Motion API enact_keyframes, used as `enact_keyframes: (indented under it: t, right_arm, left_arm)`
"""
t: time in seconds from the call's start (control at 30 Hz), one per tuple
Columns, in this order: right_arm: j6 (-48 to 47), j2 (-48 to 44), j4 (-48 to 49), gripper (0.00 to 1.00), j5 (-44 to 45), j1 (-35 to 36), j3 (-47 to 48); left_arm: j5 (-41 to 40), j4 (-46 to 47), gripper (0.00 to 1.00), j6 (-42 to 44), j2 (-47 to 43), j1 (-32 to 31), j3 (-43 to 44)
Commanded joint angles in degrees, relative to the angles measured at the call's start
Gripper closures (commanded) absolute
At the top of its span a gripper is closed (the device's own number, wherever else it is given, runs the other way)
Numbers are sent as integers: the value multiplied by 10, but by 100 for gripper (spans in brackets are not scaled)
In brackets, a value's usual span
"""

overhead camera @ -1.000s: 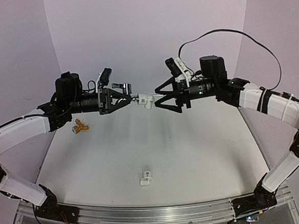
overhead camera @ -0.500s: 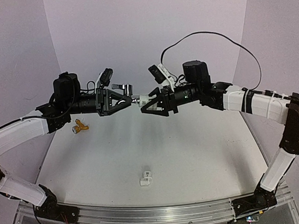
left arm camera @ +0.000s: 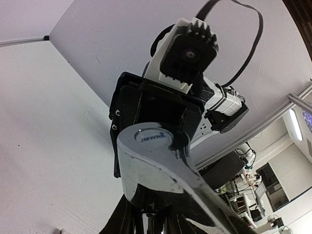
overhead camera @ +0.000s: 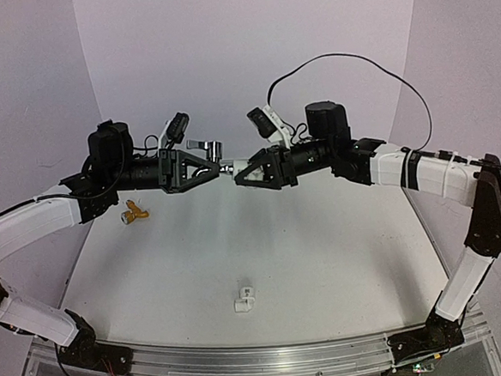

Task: Install the water faucets

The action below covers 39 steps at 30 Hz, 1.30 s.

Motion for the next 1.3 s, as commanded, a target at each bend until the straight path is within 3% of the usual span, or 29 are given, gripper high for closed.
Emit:
enact_keyframes:
  t: [0.0,0.13,0.43,0.57,0.7,0.83,0.97,1.07,1.2,1.27]
  right_arm:
    - [85,16,56,98,-31,2,30]
    - [164,24,92,100,-61,2,23]
    - [304,20,98,100,-66,2,27]
    - [348,30,99,100,-78,2,41]
    - [397,49,107,100,-87,2,69]
    - [430,67,112,100,-96,2,108]
    - [450,87,112,100,-102,2,137]
    - [452,93,112,100,-93,2,138]
    - [443,87,110,99,-73,2,134]
    - [437,80,108,80,-61,-2,130]
  left_arm:
    - [35,49,100,82,1,-4,14]
    - [62,47,100,219,-1,-9,21]
    - [111,13,100,665,-16,-14,41]
    - [140,-67,100,832,19,-14,117]
    - [129,-236,100,1092,44,-26,203]
    - [87,-315,100,1379,45,-34,213]
    - [12,-357,100,1569,41,-35,204]
    - [-48,-365,100,1649,33,-34,186]
    - [-67,-366,100,1686,28,-22,175]
    - [-66,-366,100,1639,24,-17,179]
